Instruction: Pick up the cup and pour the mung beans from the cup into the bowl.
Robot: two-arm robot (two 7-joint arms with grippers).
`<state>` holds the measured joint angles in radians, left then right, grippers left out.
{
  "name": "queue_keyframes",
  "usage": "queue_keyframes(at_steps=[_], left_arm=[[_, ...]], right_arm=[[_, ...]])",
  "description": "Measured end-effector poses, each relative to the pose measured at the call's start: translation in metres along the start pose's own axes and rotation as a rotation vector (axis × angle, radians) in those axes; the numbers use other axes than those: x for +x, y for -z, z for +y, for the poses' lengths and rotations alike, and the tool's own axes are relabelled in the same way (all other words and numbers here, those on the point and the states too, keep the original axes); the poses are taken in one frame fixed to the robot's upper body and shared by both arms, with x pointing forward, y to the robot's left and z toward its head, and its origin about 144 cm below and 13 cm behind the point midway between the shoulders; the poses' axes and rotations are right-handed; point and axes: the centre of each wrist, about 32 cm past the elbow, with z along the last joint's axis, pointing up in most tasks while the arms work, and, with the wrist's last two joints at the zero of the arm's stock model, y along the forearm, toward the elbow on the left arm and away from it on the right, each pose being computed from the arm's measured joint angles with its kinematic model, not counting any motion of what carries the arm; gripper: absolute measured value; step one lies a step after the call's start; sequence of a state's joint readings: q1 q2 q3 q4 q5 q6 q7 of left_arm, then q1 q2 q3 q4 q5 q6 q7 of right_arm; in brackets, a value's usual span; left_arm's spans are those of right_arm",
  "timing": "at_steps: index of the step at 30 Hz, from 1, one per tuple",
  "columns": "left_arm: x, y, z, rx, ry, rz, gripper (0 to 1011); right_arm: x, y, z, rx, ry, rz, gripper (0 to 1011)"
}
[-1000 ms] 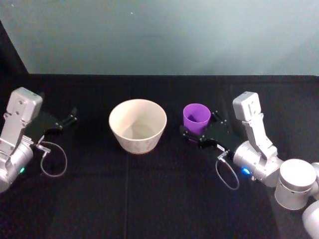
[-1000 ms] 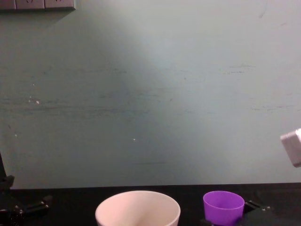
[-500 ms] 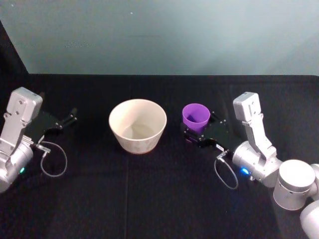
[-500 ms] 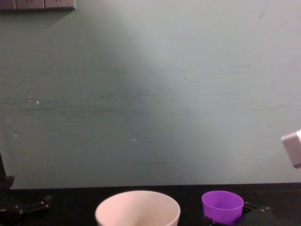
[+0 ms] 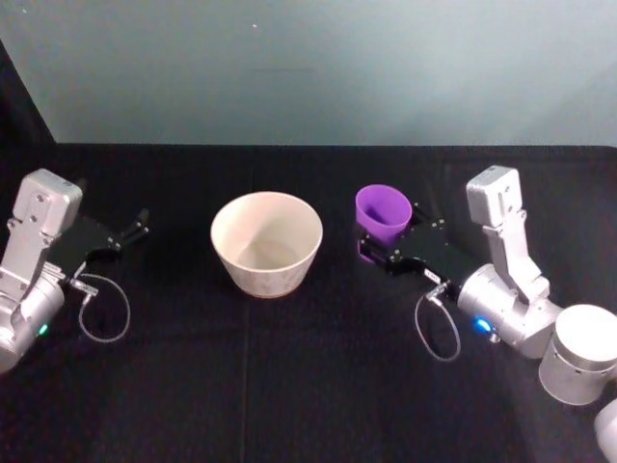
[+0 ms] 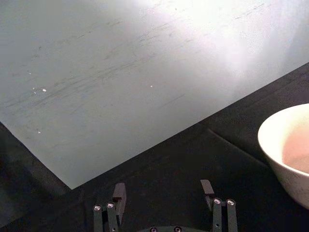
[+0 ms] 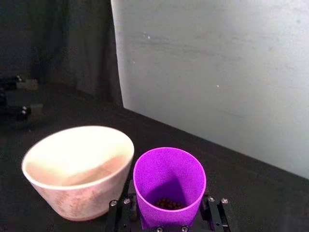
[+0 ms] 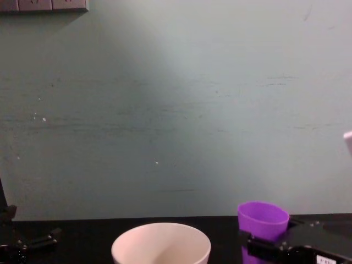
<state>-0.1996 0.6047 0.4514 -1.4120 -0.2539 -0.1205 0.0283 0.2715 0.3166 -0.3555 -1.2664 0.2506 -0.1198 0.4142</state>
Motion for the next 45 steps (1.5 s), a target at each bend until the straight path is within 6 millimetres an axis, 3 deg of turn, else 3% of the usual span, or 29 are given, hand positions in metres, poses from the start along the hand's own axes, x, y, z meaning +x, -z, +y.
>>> queue_keyframes(at_steps=[13, 45], left_arm=[[0.0, 0.0, 0.0, 0.0, 0.0, 0.0, 1000], [0.0, 0.0, 0.0, 0.0, 0.0, 0.0, 1000]], right_arm=[[0.002, -0.026, -0.01, 0.026, -0.004, -0.015, 715], [0.001, -0.025, -0.01, 0.025, 0.0, -0.012, 715]])
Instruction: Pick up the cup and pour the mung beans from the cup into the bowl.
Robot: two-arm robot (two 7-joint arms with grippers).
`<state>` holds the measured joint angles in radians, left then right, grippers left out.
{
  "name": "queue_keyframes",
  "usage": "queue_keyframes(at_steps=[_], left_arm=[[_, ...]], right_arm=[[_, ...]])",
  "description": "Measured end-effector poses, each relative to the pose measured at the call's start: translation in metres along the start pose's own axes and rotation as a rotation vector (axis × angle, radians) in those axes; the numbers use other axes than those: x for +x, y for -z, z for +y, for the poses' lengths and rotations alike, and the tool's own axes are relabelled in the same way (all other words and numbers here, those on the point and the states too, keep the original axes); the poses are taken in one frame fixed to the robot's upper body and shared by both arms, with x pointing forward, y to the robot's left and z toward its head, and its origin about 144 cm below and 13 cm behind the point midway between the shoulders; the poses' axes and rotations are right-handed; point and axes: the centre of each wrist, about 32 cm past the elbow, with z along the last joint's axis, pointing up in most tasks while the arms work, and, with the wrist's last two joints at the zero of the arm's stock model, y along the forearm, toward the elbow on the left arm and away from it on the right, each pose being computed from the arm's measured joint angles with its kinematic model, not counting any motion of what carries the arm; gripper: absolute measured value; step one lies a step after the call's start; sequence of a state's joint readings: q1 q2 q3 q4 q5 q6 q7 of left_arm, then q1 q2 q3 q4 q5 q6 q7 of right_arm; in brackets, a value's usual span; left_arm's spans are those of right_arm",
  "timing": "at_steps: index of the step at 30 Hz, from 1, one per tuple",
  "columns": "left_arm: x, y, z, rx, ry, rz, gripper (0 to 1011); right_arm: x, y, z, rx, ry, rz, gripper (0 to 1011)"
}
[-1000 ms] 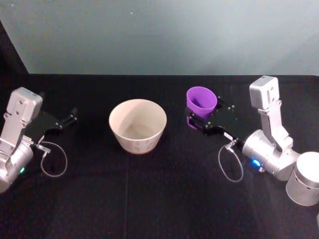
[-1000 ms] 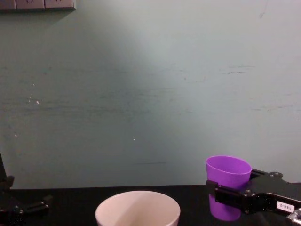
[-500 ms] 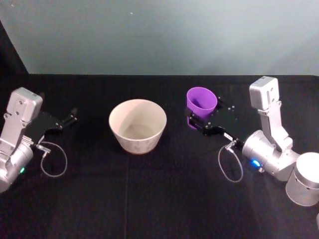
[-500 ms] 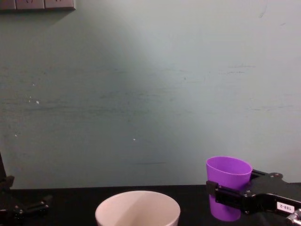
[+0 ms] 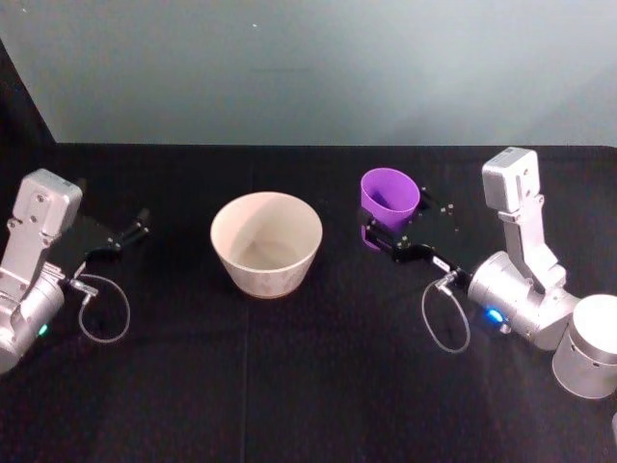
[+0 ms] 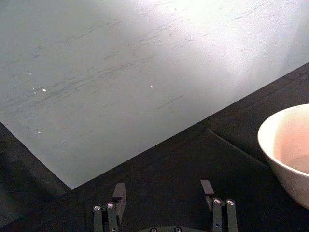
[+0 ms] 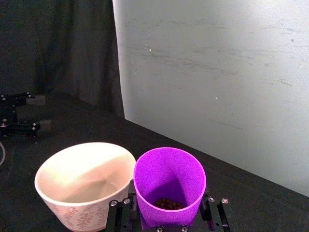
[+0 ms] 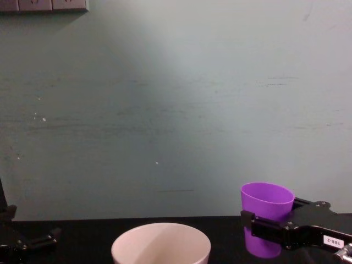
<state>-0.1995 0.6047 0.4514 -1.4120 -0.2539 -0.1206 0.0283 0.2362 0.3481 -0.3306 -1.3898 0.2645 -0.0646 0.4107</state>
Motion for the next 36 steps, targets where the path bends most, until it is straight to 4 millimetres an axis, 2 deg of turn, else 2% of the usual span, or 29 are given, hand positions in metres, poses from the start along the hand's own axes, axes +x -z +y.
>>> queue_keyframes(at_steps=[36], left_arm=[[0.0, 0.0, 0.0, 0.0, 0.0, 0.0, 1000]], right_arm=[[0.0, 0.0, 0.0, 0.0, 0.0, 0.0, 715]])
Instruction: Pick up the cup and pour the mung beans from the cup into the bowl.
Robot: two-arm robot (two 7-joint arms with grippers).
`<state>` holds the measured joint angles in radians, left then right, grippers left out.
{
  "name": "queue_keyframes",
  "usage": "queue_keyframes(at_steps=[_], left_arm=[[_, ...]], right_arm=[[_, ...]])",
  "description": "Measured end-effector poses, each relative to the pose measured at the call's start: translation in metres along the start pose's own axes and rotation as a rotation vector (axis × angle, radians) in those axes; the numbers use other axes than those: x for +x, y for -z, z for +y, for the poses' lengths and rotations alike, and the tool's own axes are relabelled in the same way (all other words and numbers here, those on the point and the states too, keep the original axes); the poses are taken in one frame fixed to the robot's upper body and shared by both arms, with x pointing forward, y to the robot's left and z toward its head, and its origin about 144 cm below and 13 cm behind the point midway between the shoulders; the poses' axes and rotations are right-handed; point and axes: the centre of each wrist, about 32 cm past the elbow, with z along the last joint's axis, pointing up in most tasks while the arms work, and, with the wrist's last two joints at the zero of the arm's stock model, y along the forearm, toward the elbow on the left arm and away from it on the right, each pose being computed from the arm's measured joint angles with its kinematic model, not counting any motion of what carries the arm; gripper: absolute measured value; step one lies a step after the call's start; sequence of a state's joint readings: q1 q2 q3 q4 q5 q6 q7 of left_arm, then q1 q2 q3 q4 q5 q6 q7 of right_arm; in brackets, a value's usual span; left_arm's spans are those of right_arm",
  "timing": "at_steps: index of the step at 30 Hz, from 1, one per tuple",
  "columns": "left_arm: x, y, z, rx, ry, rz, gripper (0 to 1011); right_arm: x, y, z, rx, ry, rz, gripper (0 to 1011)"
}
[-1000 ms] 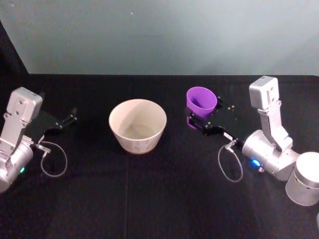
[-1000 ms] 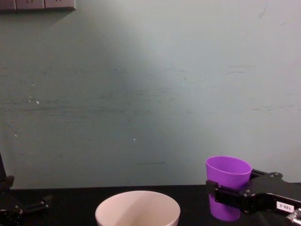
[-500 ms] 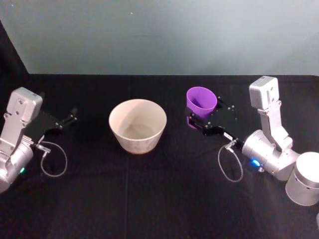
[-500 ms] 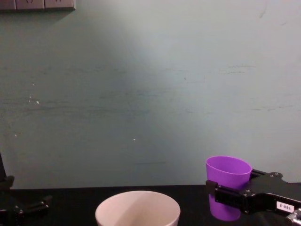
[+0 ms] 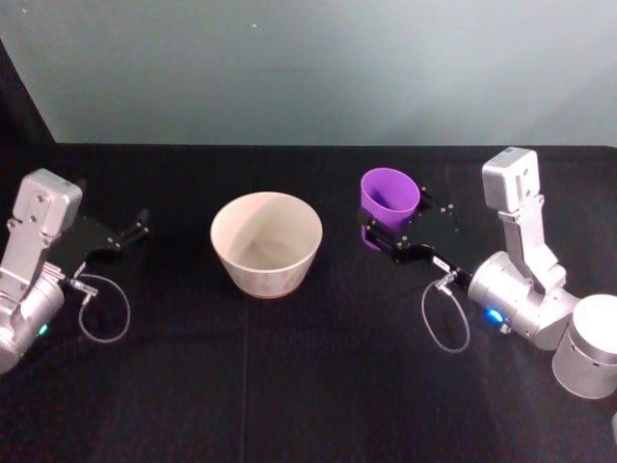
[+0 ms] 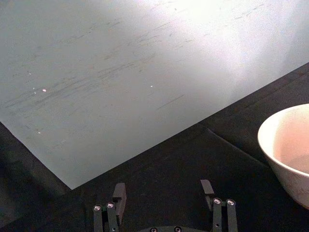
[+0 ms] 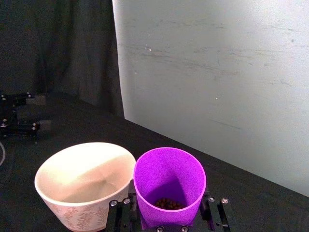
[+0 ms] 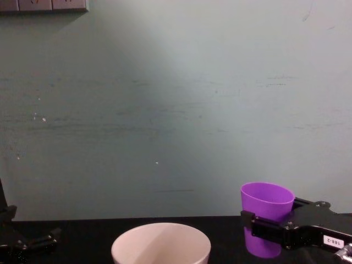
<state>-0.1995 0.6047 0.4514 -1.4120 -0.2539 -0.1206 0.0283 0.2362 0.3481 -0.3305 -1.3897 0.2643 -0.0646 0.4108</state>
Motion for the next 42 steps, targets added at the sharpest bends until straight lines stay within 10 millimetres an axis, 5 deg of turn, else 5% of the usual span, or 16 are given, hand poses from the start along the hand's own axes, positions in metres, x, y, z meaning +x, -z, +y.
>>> queue_keyframes(at_steps=[42], left_arm=[[0.0, 0.0, 0.0, 0.0, 0.0, 0.0, 1000]], right_arm=[[0.0, 0.0, 0.0, 0.0, 0.0, 0.0, 715]])
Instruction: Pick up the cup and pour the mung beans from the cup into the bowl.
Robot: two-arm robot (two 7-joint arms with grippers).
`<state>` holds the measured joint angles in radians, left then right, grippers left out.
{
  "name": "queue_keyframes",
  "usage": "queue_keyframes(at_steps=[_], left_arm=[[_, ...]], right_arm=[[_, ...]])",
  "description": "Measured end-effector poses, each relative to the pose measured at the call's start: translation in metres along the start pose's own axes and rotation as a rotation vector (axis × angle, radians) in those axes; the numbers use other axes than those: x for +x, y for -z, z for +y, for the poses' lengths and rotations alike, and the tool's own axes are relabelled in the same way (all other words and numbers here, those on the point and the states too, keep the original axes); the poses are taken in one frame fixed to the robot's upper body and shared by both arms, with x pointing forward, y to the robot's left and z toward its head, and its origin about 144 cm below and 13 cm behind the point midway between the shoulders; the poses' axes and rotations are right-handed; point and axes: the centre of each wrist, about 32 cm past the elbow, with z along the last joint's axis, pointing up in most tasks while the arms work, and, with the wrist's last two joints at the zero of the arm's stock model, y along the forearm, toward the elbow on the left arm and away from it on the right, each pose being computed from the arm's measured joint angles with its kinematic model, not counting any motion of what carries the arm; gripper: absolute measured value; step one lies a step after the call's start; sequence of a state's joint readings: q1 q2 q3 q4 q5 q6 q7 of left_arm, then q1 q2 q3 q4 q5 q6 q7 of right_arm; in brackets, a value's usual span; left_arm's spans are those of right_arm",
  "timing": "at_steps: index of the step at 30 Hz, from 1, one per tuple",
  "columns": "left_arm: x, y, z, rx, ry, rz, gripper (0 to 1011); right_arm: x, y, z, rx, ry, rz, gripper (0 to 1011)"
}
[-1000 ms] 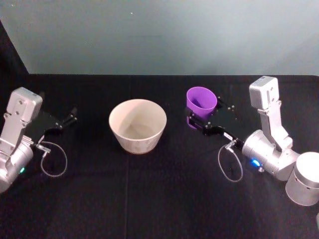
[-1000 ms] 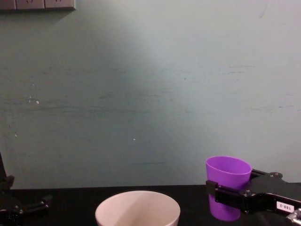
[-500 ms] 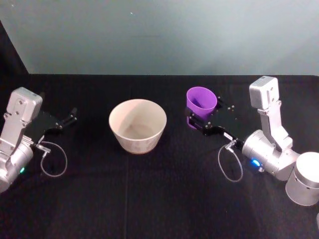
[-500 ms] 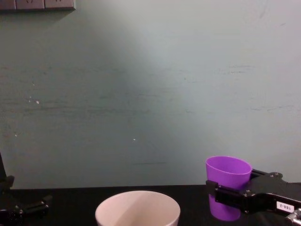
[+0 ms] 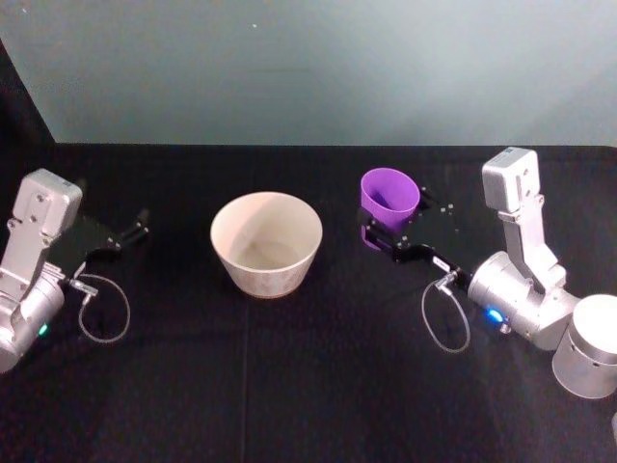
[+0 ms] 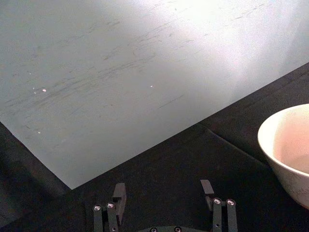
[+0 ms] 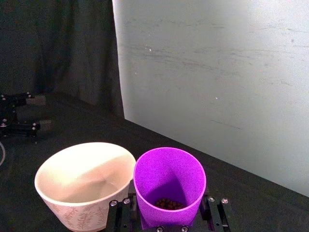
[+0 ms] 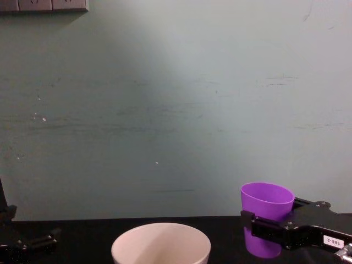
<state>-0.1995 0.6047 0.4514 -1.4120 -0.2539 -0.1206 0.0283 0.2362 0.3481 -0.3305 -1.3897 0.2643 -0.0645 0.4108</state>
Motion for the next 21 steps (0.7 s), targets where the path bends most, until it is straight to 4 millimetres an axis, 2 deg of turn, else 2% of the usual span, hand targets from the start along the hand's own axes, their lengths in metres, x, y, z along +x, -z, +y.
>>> queue_keyframes(at_steps=[21], left_arm=[[0.0, 0.0, 0.0, 0.0, 0.0, 0.0, 1000]], right_arm=[[0.0, 0.0, 0.0, 0.0, 0.0, 0.0, 715]])
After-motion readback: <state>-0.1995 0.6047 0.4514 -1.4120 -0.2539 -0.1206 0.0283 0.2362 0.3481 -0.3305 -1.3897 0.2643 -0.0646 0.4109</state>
